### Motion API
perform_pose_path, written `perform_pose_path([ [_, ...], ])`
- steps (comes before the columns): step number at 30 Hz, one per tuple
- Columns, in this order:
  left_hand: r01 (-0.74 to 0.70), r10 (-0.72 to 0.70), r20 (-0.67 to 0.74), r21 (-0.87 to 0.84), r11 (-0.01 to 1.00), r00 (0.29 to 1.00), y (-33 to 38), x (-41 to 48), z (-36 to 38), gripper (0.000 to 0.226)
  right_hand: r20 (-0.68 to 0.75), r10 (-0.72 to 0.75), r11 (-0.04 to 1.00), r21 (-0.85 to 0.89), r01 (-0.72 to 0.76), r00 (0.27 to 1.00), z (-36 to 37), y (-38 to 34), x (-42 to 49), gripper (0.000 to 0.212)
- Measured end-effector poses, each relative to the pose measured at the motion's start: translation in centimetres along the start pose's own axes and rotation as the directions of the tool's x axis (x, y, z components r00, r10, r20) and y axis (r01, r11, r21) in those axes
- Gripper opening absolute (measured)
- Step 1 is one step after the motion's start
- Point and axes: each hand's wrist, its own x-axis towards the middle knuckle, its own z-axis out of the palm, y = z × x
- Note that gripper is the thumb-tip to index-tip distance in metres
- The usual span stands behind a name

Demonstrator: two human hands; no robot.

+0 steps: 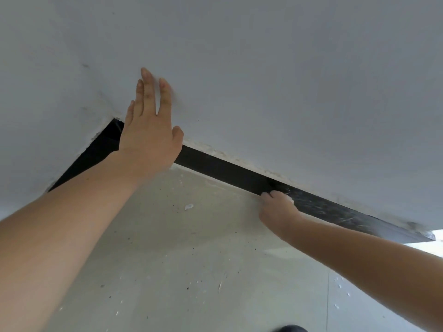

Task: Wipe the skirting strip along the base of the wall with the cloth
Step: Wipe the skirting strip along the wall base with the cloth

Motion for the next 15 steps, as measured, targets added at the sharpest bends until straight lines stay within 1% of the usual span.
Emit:
perform_pose_path([
  [2,0.010,-0.010,0.012,-0.004,1.000,1.000,0.1,0.1,-0.2,0.077,0.060,-0.001,0.998,0.070,-0.003,0.998,-0.1,-0.4,-0.3,0.027],
  [3,0.014,-0.014,0.019,-0.013,1.000,1.000,0.3,0.1,-0.3,0.077,0.025,-0.040,0.997,0.069,0.038,0.999,-0.6,-0.8,-0.3,0.024],
  [4,0.020,-0.020,0.027,-0.024,1.000,0.999,0.4,0.1,-0.4,0.077,-0.069,-0.095,0.994,0.042,0.098,0.993,-1.2,-1.2,-0.2,0.021],
  [6,0.025,-0.024,0.043,-0.032,0.999,0.999,0.4,0.1,-0.6,0.076,-0.258,-0.181,0.983,-0.031,0.179,0.949,-3.0,-2.1,0.4,0.022],
  [9,-0.001,0.002,0.078,-0.018,1.000,0.997,-0.4,-0.1,-1.2,0.076,-0.472,-0.260,0.965,-0.143,0.218,0.842,-6.2,-3.3,1.9,0.023],
  [11,-0.014,0.015,0.098,-0.011,1.000,0.995,-1.0,-0.1,-1.5,0.077,-0.520,-0.252,0.965,-0.194,0.175,0.816,-7.9,-3.1,2.9,0.025],
  [13,-0.016,0.017,0.110,-0.011,1.000,0.994,-1.2,-0.1,-1.8,0.078,-0.525,-0.175,0.982,-0.153,0.111,0.833,-8.3,-1.9,3.3,0.024],
  [14,-0.014,0.016,0.112,-0.015,1.000,0.994,-1.1,-0.2,-1.8,0.078,-0.517,-0.166,0.983,-0.151,0.102,0.840,-8.3,-1.3,3.0,0.019],
  [15,-0.009,0.012,0.114,-0.020,1.000,0.993,-0.9,-0.2,-1.8,0.078,-0.525,-0.182,0.978,-0.186,0.096,0.832,-7.7,-0.7,2.8,0.011],
])
